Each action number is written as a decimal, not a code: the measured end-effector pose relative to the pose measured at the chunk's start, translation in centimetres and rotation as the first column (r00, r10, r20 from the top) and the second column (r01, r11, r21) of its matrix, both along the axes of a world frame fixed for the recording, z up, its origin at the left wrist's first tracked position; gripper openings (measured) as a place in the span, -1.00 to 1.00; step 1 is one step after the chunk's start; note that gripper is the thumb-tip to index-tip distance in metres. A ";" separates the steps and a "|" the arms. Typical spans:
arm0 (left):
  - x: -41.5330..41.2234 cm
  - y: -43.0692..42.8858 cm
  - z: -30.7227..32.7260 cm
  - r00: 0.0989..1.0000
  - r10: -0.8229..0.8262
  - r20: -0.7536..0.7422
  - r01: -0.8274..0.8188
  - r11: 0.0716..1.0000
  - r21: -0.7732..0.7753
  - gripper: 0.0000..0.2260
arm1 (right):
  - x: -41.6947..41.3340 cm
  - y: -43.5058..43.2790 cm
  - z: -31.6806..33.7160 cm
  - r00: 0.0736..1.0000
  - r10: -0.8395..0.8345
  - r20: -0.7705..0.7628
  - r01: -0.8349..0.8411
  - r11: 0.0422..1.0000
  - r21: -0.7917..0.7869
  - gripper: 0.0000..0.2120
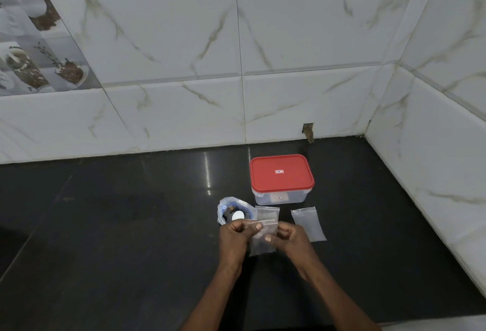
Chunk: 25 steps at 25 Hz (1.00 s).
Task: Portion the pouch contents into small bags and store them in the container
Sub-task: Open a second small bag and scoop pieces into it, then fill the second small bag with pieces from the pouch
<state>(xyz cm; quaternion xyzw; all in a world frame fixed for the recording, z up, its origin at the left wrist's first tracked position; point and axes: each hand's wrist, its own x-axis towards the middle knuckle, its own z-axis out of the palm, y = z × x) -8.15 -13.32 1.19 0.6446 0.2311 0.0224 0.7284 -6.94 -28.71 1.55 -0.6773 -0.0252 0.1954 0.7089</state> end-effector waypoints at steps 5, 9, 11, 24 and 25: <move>-0.4 0.3 -1.1 0.992 0.123 0.025 -0.126 0.981 0.149 -0.83 | 1.3 -1.1 -3.4 0.920 -0.390 0.028 0.389 0.908 -0.154 -0.88; -2.5 0.9 -3.5 0.985 0.131 -0.115 -0.105 0.973 0.206 -0.90 | 4.3 -1.3 -3.2 0.908 -0.417 0.034 0.416 0.893 -0.170 -0.89; -3.1 0.7 -4.7 0.981 0.100 -0.169 -0.066 0.978 0.196 -0.85 | 5.7 -0.3 -3.3 0.939 -0.344 -0.034 0.329 0.920 -0.212 -0.93; -1.4 -0.8 -7.9 0.964 -0.211 -0.164 0.240 0.954 0.180 -0.68 | 2.2 1.2 -8.1 0.675 0.353 0.648 0.464 0.479 -0.745 -0.58; -1.4 -1.0 -8.0 0.962 -0.216 -0.165 0.241 0.958 0.157 -0.67 | 1.9 1.2 -8.7 0.658 0.418 0.626 0.445 0.455 -0.771 -0.57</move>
